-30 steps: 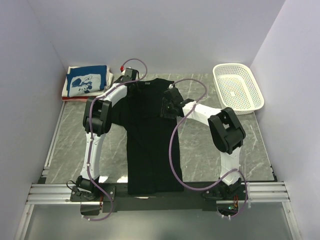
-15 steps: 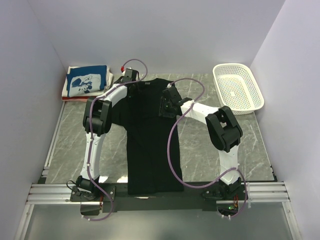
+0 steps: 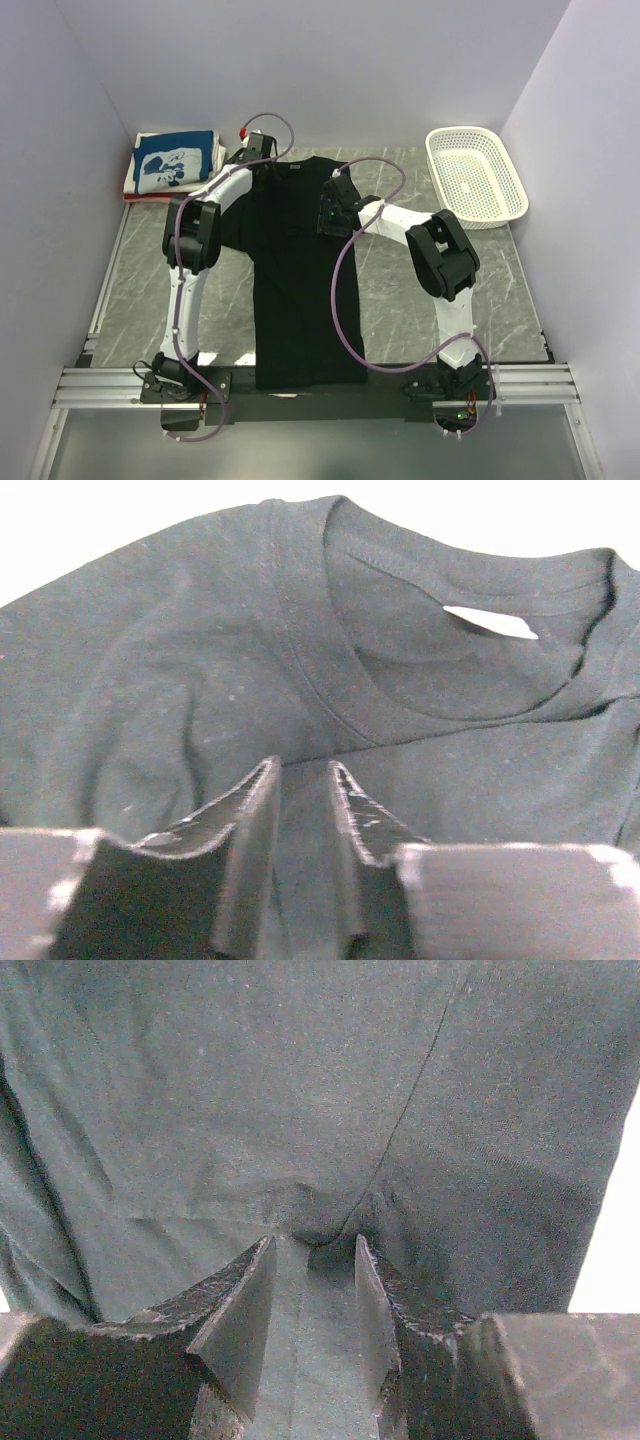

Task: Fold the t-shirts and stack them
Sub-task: Fold the tshirt

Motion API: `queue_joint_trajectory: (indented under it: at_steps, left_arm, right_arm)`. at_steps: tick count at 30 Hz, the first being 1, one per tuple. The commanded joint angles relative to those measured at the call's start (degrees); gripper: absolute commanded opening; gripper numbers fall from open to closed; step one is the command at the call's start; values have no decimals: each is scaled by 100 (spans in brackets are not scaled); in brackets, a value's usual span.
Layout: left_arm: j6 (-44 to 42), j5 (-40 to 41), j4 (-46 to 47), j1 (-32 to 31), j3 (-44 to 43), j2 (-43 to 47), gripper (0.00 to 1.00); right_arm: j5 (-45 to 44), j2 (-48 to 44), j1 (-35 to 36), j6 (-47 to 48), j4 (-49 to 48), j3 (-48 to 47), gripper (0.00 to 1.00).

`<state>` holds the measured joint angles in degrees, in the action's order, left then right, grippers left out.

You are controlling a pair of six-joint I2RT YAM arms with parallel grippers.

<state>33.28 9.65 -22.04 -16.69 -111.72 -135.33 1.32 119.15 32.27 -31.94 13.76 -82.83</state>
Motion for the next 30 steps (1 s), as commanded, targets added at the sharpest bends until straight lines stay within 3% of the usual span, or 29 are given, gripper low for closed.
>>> queue_joint_trajectory:
  at_steps: [1, 10, 30]
  left_arm:
    - [-85, 239, -55, -19, 115, 569, 34]
    - [3, 99, -107, -19, 239, 350, 43]
    - [100, 37, -37, -107, 133, -47, 39]
  right_arm:
    - [-115, 11, 16, 83, -31, -234, 45]
    - [-62, 55, 7, 57, -84, -207, 45]
    - [-9, 55, 16, 22, -145, -146, 44]
